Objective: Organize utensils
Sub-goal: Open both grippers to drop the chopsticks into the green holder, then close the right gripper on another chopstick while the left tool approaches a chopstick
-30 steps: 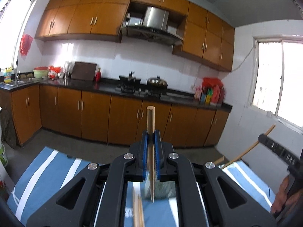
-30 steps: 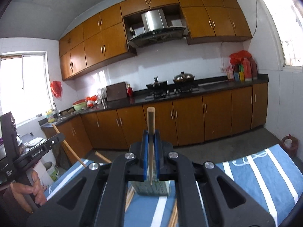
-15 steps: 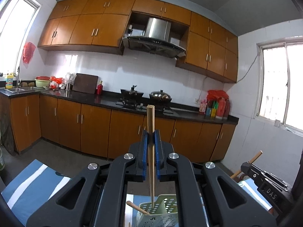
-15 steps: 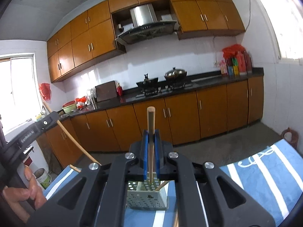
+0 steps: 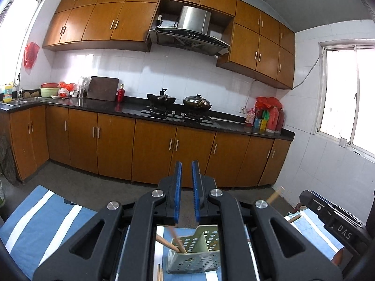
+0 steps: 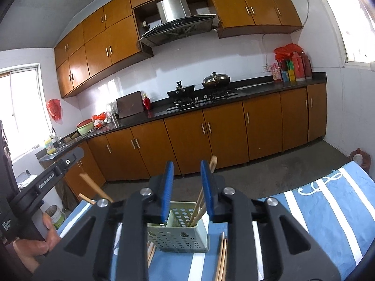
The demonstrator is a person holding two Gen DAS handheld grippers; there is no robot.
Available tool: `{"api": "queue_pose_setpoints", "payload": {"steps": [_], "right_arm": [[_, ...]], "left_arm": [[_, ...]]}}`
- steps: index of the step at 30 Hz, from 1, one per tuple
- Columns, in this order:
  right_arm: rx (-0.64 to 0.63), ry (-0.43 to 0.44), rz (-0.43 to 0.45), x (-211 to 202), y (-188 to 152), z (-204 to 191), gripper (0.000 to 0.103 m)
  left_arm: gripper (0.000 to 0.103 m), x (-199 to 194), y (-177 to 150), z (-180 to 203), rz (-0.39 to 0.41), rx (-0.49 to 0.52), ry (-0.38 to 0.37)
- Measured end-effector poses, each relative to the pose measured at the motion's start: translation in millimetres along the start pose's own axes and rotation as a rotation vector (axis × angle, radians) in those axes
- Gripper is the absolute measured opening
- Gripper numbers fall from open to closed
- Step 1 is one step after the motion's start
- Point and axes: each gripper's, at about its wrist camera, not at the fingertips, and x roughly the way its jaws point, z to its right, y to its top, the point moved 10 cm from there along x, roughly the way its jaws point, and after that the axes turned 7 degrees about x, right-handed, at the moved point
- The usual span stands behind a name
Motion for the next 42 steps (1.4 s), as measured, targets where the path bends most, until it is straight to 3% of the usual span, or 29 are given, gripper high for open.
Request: {"api": "queue_pose_setpoints", "payload": {"steps": [3, 8, 14, 20, 24, 29, 34, 42], "right_arm": [[-0.009, -0.003, 0.013, -8, 4, -1, 0.025], [-0.012, -0.024, 0.034, -32, 4, 9, 0.029], [0.010, -0.080, -0.008, -60, -26, 40, 0.029], [0.005, -0.160, -0.165, -56, -102, 74, 0.029], [0.044, -0.179, -0.317, -40, -164, 88, 0.029], [0.049, -0.183, -0.491, -19, -234, 94, 0.015], [0.042, -0.193, -0.554, -10, -265, 92, 0.014], [0.011, -0.219, -0.579, -3, -273, 97, 0.012]], "left_arm": [[0.011, -6, 3, -2, 0.008, -0.002, 0.006], [0.026, -24, 12, -8, 0.029, -0.017, 0.021], [0.030, -58, 2, -23, 0.010, -0.016, 0.030], [0.032, -75, -65, -47, -0.123, 0.021, 0.069], [0.032, -68, -129, -62, -0.270, 0.026, 0.079], [0.032, -65, -192, -75, -0.413, -0.005, 0.067], [0.032, -65, -227, -78, -0.495, -0.020, 0.048], [0.032, -66, -251, -74, -0.540, -0.022, 0.033]]}}
